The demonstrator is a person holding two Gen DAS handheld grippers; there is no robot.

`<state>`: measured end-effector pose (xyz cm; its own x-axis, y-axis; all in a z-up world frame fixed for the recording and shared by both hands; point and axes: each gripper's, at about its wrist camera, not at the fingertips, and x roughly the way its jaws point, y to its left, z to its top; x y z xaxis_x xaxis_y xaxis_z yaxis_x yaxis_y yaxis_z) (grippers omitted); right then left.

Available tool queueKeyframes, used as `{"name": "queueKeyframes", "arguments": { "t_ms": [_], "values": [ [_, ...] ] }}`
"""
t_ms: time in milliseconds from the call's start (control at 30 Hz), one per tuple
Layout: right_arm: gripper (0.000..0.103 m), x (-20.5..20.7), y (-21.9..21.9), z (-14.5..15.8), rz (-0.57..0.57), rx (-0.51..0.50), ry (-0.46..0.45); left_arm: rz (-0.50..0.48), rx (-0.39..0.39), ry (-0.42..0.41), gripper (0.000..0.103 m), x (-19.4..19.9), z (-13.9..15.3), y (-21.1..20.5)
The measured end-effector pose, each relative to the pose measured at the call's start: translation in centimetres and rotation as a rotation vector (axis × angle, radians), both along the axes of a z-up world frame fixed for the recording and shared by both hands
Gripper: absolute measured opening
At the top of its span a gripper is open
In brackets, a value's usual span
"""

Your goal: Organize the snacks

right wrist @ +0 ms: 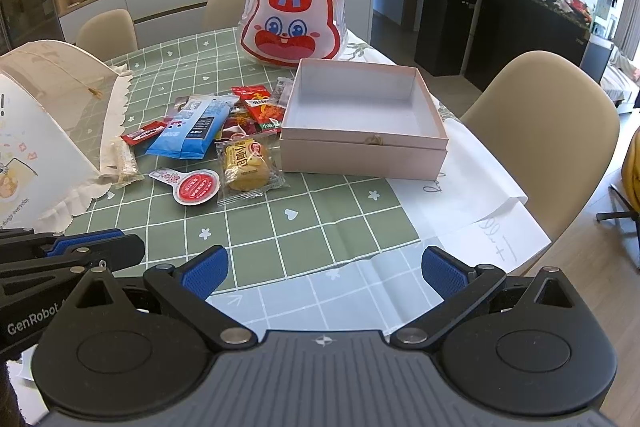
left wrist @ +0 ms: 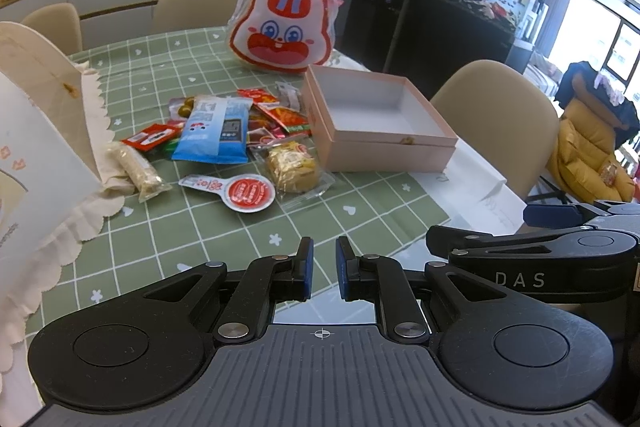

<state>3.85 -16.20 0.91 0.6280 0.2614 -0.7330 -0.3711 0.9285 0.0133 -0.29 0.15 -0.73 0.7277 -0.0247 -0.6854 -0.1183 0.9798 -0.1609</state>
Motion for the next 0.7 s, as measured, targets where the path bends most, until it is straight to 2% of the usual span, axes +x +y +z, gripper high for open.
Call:
{"name": "queueKeyframes", "arguments": {
  "t_ms": [700],
  "values": [
    [0.103, -0.22, -0.11, -0.13, 0.001, 0.002, -0.002, 0.005, -0.007, 0.005, 0.016, -0.42, 0.12, 0.20]
  ]
}}
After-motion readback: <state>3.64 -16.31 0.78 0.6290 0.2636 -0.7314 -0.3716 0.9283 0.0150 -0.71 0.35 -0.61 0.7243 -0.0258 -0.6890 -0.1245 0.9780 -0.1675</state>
